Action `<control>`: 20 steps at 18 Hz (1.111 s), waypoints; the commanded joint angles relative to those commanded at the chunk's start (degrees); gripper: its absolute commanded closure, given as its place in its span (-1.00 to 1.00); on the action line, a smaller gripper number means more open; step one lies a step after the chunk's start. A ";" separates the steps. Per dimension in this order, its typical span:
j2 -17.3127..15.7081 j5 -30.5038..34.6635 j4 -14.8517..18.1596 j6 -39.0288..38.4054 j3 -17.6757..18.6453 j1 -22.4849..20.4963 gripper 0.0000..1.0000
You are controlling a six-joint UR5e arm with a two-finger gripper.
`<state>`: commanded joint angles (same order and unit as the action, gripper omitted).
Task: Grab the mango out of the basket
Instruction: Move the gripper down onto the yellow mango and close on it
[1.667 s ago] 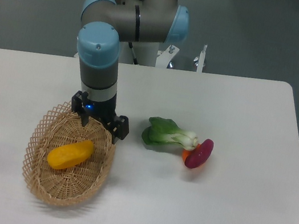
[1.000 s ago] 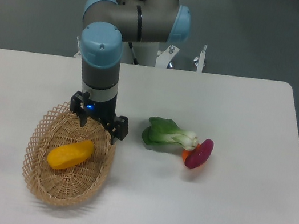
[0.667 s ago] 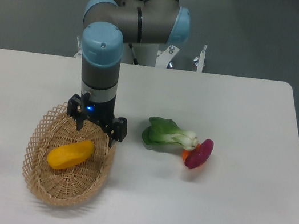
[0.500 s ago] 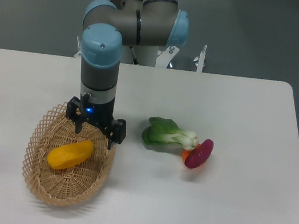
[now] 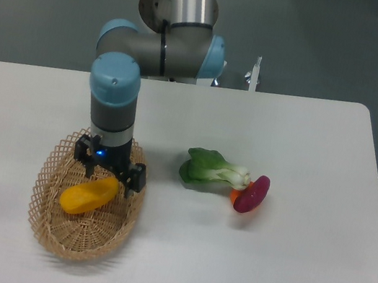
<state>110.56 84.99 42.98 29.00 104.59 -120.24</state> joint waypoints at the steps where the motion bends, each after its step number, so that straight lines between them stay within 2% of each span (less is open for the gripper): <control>1: 0.44 0.09 0.00 0.09 -0.18 0.18 -1.00; 4: 1.67 0.52 -2.28 0.53 -0.09 1.67 -1.00; 12: 4.22 2.55 -4.13 0.09 0.35 3.52 -1.00; 17: 4.40 3.07 -4.22 -0.09 0.35 4.13 -0.97; 18: 4.40 3.25 -4.22 -0.43 0.35 4.22 -0.81; 20: 4.14 3.34 -4.31 -1.58 0.35 4.13 -0.22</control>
<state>114.70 88.33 38.67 27.43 104.94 -116.10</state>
